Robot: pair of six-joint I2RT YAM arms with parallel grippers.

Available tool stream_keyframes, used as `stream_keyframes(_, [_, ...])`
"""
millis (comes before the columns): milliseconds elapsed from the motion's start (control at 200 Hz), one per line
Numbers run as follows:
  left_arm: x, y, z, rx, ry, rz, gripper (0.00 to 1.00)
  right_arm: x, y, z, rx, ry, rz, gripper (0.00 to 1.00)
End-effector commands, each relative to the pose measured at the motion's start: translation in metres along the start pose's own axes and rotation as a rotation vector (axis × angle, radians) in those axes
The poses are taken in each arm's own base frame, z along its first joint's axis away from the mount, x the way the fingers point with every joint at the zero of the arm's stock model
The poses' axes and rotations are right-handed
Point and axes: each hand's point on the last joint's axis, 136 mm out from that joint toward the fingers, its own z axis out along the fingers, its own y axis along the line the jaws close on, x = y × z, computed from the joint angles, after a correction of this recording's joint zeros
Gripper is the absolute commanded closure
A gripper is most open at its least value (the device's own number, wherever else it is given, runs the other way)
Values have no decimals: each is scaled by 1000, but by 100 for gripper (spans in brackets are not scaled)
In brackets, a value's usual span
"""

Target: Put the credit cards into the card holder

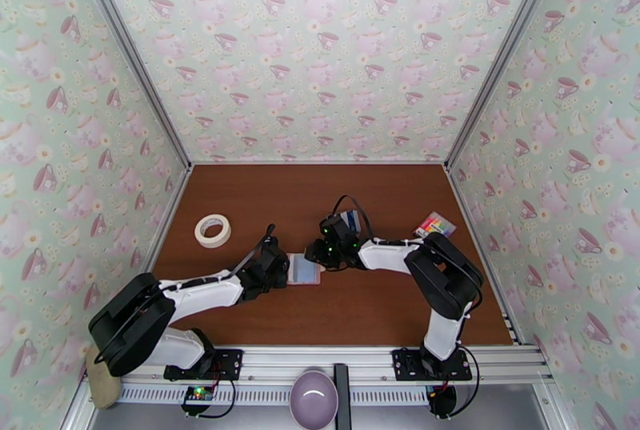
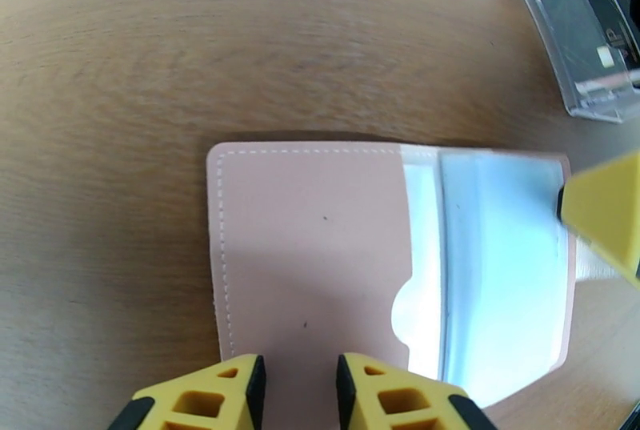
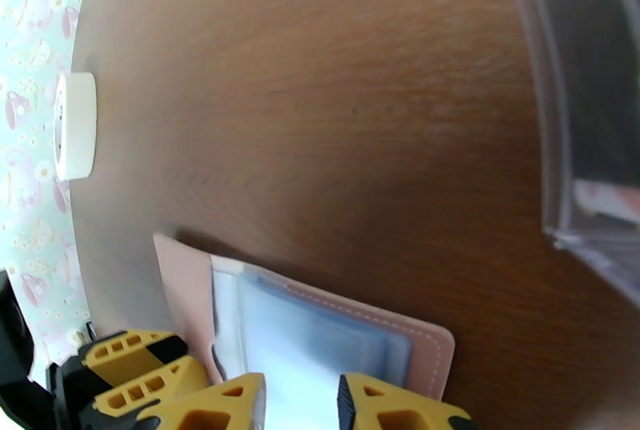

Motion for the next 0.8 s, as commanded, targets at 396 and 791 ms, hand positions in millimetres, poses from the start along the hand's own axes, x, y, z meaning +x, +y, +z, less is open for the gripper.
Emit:
stream_keyframes(396, [-5,-9,-16,99,7,29,59,-5,-2,7,61,-13,-30,69])
stream_keyframes(791, [0,-9,-31,132,23,27,58,-3,1,12,61,-4,-36,69])
